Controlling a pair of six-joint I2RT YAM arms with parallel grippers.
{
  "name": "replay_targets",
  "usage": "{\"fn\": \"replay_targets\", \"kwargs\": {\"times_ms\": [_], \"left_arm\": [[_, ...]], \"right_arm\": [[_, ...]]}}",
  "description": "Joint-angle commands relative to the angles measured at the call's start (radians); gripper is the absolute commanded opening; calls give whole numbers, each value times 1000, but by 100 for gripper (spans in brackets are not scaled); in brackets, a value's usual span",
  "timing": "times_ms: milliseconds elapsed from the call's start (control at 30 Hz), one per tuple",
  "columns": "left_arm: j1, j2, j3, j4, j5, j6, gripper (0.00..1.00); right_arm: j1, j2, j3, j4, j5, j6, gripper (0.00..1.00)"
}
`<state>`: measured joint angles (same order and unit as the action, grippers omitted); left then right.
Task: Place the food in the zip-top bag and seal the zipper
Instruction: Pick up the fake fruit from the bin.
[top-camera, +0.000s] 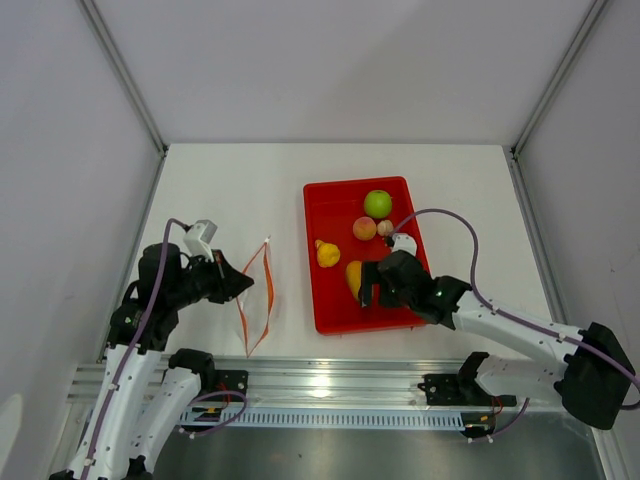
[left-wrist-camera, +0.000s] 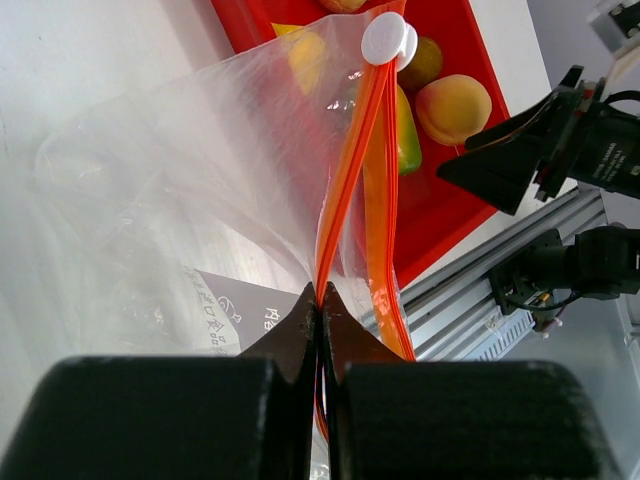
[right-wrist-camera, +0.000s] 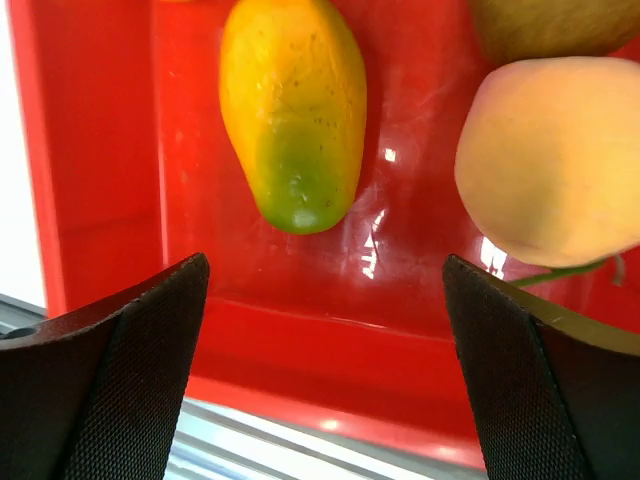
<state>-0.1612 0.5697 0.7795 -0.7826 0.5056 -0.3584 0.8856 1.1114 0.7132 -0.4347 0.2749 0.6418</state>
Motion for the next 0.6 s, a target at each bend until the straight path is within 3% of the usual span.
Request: {"fn": "replay_targets", "kwargs": {"times_ms": [0, 300, 567], "left_arm": [[-3, 9, -5, 36, 21, -5, 1], [-4, -4, -6, 34, 16, -8, 1], [-6, -2, -5, 32, 31, -5, 1]], "right_arm": [[-5, 30, -32, 149, -32, -36, 98], [-16, 230, 2, 290, -63, -83, 93], [-19, 329, 20, 355, -39, -88, 75]]}}
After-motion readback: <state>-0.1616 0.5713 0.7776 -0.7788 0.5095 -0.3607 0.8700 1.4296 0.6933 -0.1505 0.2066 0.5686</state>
